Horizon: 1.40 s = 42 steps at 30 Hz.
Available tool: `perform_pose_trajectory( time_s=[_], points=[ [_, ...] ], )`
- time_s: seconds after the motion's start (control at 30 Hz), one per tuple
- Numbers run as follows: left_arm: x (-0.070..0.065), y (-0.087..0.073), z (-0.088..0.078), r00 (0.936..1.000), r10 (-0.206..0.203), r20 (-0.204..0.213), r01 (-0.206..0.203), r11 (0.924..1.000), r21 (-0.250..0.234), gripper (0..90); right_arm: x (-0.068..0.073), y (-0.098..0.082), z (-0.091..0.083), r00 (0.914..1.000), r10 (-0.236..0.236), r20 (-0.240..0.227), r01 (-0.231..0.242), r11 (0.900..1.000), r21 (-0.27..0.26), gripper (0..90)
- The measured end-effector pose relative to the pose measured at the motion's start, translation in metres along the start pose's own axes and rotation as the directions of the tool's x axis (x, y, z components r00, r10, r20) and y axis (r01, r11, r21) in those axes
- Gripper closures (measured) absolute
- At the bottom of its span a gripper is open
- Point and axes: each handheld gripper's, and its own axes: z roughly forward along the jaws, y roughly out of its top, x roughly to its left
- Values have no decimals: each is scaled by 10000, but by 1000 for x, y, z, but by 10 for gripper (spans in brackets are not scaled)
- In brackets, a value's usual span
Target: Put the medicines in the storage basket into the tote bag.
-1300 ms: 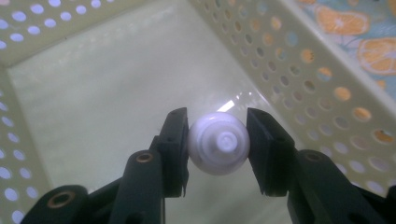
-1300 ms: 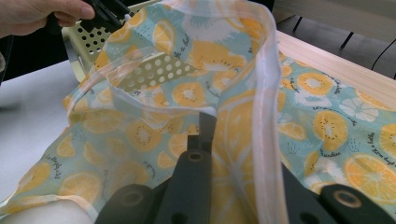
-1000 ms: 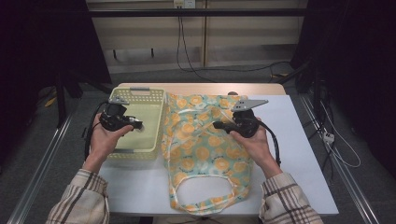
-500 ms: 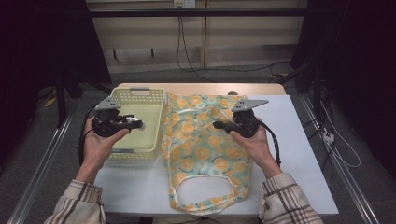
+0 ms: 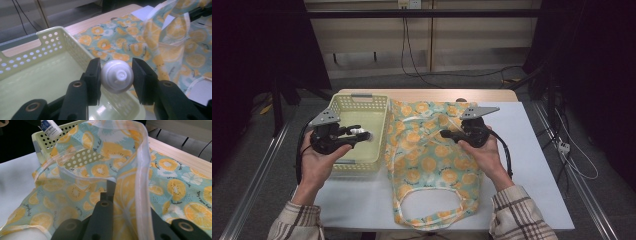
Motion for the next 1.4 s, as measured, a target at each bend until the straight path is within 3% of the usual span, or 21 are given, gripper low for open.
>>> perform_pose_trajectory(
  time_s=[0.47, 0.83, 1.1, 1.4],
  points=[
    [-34, 14, 0, 9960, 483, 753, -456, 9983, -369, 605, 1, 0, 0, 10000, -7, -10, 7, 10000, -29, 900],
    [-75, 21, 5, 9828, 1115, 1471, -1057, 9933, -470, 604, -2, -1, 0, 10000, 47, 44, -47, 10000, -47, 900],
    [-107, 22, 31, 9671, 1377, 2137, -1352, 9905, -264, 604, -4, -1, -1, 9999, 29, 139, -28, 10000, -61, 900],
    [-129, 23, 68, 9524, 1594, 2600, -1671, 9859, 76, 604, -4, 0, -2, 9999, 31, 143, -29, 9999, -108, 900]
  ],
)
